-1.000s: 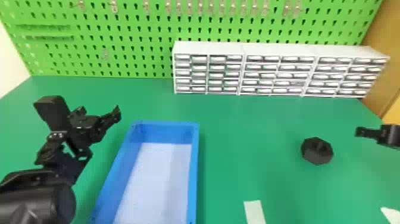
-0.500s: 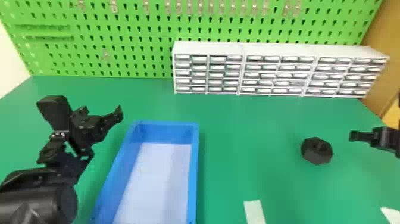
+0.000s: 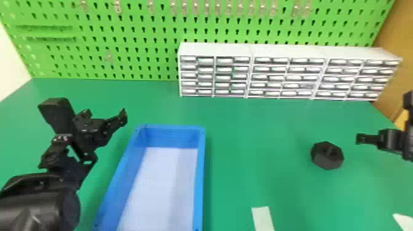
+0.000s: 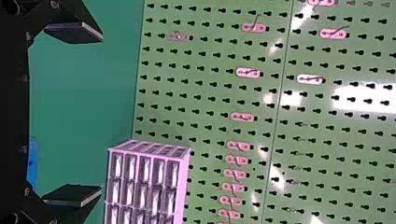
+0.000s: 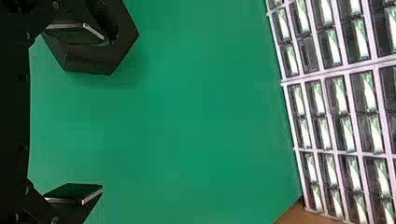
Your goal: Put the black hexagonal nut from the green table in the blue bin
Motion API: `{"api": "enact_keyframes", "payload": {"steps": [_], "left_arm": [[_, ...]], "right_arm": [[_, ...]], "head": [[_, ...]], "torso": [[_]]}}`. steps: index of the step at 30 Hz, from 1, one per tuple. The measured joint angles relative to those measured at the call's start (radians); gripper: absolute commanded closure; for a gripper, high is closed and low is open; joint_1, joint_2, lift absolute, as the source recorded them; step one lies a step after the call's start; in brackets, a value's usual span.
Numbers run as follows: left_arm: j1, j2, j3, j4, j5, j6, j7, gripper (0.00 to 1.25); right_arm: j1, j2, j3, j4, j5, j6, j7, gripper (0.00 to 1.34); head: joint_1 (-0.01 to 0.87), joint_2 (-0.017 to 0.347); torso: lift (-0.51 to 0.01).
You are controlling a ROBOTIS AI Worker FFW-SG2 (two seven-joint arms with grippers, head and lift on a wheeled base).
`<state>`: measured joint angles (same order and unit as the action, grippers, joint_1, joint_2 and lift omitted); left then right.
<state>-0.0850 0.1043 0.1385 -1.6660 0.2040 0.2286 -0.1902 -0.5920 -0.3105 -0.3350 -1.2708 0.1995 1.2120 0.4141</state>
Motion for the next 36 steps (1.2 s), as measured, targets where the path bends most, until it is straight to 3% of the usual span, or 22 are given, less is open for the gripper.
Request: {"api": "enact_keyframes", "payload": {"steps": [14,36], "left_arm": [[-0.005,0.0,-0.003,0.0,-0.003,0.0,0.0,0.14],[-0.002,0.0,0.0,0.0,-0.001,0.001,0.0,0.14]], "right_arm": [[-0.036,0.009,0.076,0.061,0.006,-0.026,0.0,0.17],[-0.034,0.028,0.078,0.14,0.012,-0.114,0.0,0.17]], "head": [[0.666,0.032],[0.666,0.032]], "torso": [[-0.1],[-0.1]]}}
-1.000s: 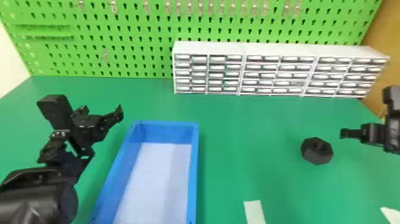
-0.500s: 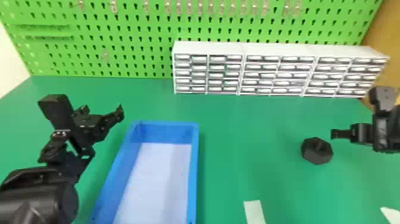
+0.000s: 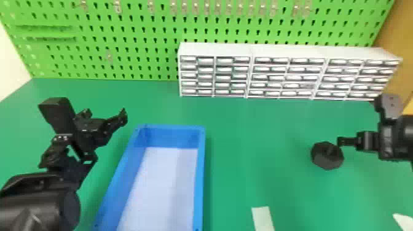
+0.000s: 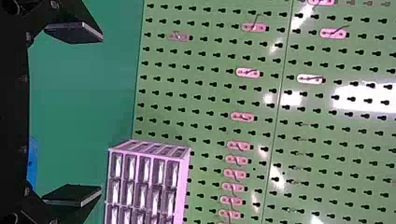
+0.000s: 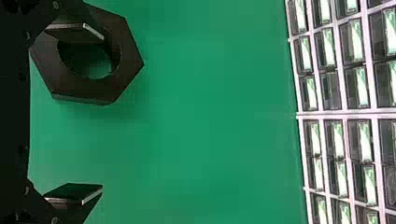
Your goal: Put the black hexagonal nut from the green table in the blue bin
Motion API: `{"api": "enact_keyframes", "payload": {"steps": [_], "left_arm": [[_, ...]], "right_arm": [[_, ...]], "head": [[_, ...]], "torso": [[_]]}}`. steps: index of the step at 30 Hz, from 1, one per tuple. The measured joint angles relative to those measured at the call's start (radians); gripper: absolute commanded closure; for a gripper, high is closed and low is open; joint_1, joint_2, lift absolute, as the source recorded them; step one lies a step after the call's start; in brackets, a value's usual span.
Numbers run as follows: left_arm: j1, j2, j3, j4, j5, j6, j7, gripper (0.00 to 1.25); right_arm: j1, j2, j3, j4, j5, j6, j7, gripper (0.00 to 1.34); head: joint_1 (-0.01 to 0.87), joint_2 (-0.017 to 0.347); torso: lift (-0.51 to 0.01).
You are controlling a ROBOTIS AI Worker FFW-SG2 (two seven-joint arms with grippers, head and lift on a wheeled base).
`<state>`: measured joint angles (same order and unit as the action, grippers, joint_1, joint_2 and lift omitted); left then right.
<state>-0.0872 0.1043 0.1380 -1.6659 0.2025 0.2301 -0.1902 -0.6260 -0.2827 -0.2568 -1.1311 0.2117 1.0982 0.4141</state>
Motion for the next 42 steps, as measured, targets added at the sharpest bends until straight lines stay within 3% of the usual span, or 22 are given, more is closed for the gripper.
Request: {"api": "enact_keyframes", "payload": {"steps": [21,42], "left_arm": [[0.001,0.0,-0.001,0.0,0.003,0.001,0.0,0.14],[0.001,0.0,-0.004,0.0,0.006,0.004,-0.001,0.14]], "right_arm": [[-0.007,0.017,-0.014,0.083,0.029,-0.093,0.0,0.17],[-0.014,0.022,-0.034,0.116,0.055,-0.146,0.0,0.17]], "head": [[0.666,0.032],[0.666,0.032]], "torso": [[-0.1],[-0.1]]}}
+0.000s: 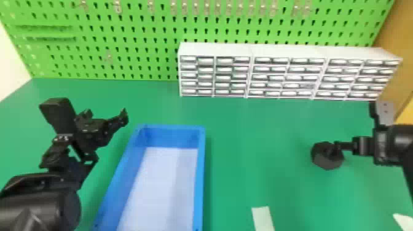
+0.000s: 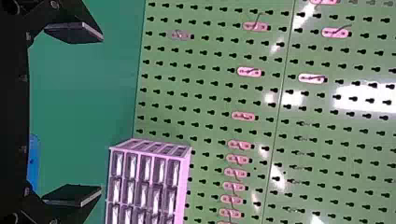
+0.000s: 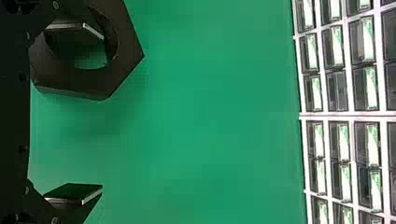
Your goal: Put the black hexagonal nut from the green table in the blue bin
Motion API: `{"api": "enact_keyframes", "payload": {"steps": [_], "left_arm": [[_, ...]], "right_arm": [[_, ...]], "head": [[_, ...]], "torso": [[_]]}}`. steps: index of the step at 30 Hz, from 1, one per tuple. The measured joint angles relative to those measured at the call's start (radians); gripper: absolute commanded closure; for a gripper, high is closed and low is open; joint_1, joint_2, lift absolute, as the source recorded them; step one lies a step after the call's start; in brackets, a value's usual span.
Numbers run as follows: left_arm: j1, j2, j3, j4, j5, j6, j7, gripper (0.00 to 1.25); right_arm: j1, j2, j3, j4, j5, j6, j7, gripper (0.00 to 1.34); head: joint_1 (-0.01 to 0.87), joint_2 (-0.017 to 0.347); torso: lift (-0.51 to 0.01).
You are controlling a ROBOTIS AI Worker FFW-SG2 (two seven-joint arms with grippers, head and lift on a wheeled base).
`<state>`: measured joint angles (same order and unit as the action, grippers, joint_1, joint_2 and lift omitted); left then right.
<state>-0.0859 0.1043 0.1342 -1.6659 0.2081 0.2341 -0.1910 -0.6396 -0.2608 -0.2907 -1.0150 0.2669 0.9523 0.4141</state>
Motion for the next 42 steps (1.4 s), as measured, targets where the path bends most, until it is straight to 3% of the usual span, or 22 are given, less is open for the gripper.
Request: {"api": "enact_keyframes", "payload": {"steps": [42], "left_arm": [[0.0,0.0,-0.006,0.0,0.005,0.008,-0.007,0.14]], "right_arm": [[0.018,0.01,-0.016,0.052,0.007,-0.071,0.0,0.17]], "head": [[0.666,0.032]], "torso": [[-0.1]]}}
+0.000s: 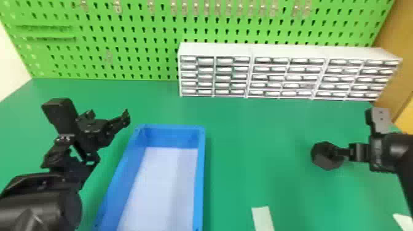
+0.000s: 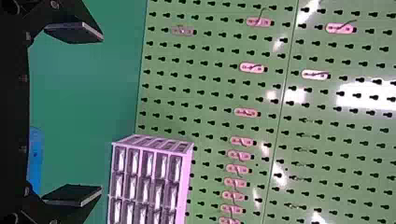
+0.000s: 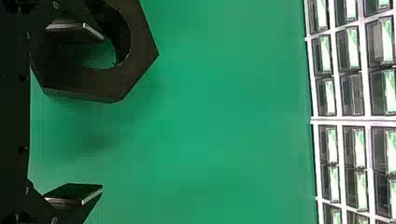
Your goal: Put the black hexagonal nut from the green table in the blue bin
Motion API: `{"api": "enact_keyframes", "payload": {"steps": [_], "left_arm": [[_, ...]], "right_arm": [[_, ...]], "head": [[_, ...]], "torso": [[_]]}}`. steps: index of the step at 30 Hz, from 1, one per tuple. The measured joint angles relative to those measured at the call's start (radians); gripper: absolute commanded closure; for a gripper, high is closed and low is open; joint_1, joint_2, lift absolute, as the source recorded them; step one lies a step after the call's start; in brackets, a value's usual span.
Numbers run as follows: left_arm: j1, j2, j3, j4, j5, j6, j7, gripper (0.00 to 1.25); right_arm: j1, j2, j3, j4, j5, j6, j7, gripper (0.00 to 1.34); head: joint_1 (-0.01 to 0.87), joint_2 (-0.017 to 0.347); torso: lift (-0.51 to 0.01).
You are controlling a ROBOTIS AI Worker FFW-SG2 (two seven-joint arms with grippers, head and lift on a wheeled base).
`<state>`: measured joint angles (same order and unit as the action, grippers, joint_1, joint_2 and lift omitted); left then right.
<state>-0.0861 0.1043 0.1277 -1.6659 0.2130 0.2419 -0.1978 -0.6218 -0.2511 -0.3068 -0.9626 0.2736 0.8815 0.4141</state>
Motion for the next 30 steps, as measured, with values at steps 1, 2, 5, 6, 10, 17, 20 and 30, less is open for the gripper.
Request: {"api": "enact_keyframes", "payload": {"steps": [1,2,5,6,10,17,20,30], "left_arm": [[0.0,0.0,0.0,0.0,0.0,0.0,0.0,0.14],[0.0,0.0,0.0,0.0,0.0,0.0,0.0,0.13],[-0.001,0.0,0.0,0.0,0.0,0.0,0.0,0.14],[-0.001,0.0,0.0,0.0,0.0,0.0,0.0,0.14],[-0.002,0.0,-0.001,0.0,0.0,0.001,0.0,0.14],[-0.002,0.0,-0.002,0.0,0.0,0.001,0.0,0.14],[-0.002,0.0,-0.002,0.0,0.0,0.001,0.0,0.14],[-0.002,0.0,-0.003,0.0,0.0,0.001,0.0,0.14]], "right_arm": [[0.0,0.0,0.0,0.002,0.001,-0.001,0.0,0.17],[-0.001,0.001,0.0,0.003,0.002,-0.002,0.0,0.17],[-0.002,0.003,0.0,0.008,0.004,-0.007,0.0,0.17],[-0.002,0.004,0.0,0.01,0.005,-0.009,0.0,0.17],[-0.003,0.006,0.0,0.018,0.011,-0.014,0.0,0.17],[-0.001,0.009,0.0,0.033,0.018,-0.022,0.0,0.17],[0.0,0.011,0.001,0.036,0.02,-0.024,0.0,0.17],[0.001,0.012,0.006,0.039,0.032,-0.025,0.0,0.17]], "head": [[0.666,0.032],[0.666,0.032],[0.666,0.032],[0.666,0.032],[0.666,0.032],[0.666,0.032],[0.666,0.032],[0.666,0.032]], "torso": [[-0.1],[-0.1],[-0.1],[-0.1],[-0.1],[-0.1],[-0.1],[-0.1]]}}
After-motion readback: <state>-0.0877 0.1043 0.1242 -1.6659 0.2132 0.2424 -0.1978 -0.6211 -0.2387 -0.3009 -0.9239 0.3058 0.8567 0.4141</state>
